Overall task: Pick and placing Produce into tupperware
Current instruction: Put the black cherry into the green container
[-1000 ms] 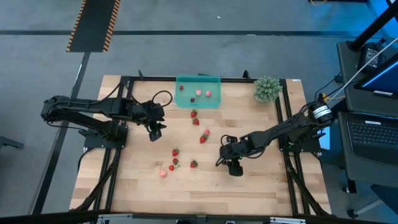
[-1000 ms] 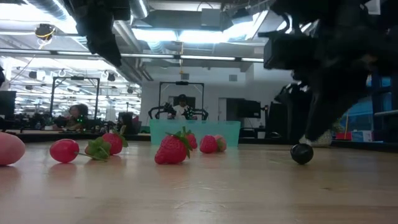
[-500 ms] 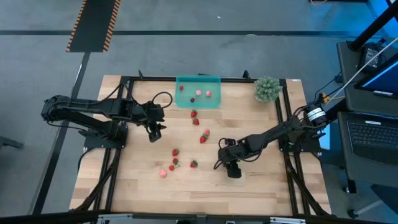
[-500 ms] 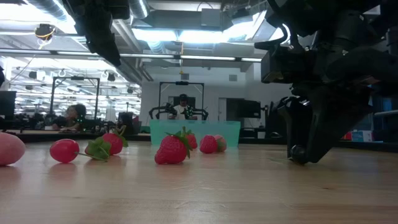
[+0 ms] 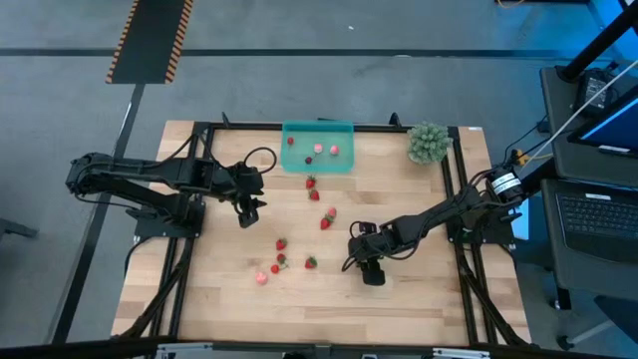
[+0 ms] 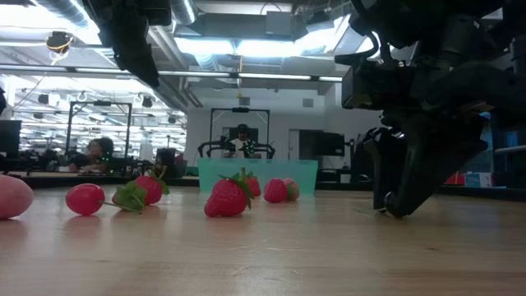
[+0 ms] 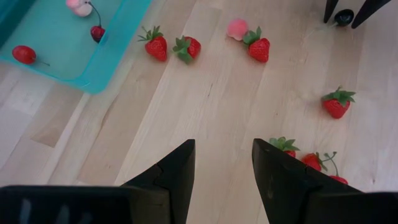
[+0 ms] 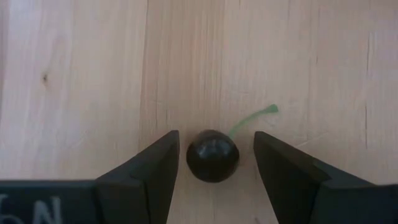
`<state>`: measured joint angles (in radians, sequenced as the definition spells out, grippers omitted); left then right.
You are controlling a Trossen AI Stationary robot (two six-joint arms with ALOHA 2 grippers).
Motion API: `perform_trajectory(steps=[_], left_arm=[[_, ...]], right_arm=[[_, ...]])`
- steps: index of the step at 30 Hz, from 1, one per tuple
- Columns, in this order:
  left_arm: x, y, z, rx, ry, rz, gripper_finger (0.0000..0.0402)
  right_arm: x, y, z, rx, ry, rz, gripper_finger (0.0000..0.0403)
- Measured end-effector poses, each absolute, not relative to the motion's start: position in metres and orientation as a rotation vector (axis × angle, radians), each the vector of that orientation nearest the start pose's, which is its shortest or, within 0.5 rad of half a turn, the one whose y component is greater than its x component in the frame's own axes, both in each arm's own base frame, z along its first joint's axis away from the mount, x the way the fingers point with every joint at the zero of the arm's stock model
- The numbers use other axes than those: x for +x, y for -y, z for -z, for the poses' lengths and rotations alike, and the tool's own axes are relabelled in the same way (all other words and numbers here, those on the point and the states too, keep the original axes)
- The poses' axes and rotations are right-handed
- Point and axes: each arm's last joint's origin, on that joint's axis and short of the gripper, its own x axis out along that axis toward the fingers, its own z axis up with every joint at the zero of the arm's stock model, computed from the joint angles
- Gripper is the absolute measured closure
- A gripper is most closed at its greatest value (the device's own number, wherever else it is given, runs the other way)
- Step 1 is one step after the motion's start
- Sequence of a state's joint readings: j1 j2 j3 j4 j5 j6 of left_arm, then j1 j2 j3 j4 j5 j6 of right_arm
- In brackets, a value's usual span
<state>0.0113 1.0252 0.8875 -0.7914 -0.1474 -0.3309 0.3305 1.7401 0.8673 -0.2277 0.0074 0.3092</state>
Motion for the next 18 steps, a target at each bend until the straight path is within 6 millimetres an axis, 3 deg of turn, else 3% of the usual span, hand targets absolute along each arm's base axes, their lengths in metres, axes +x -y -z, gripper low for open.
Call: perform_trajectory(steps=[8, 18], left_arm=[[0.1916, -0.0064, -0.2778, -0.243, -0.893, -0.299, 0.0250], [0.1913, -0.0087, -0.2781, -0.205, -0.878, -0.371, 0.0250]], right_arm=[[0.2949, -0.1009, -0.1284, 0.092, -1.120, -0.116, 0.0200], [0.2949, -0.1008, -0.1283, 0.090, -1.119, -0.114, 0.0289]])
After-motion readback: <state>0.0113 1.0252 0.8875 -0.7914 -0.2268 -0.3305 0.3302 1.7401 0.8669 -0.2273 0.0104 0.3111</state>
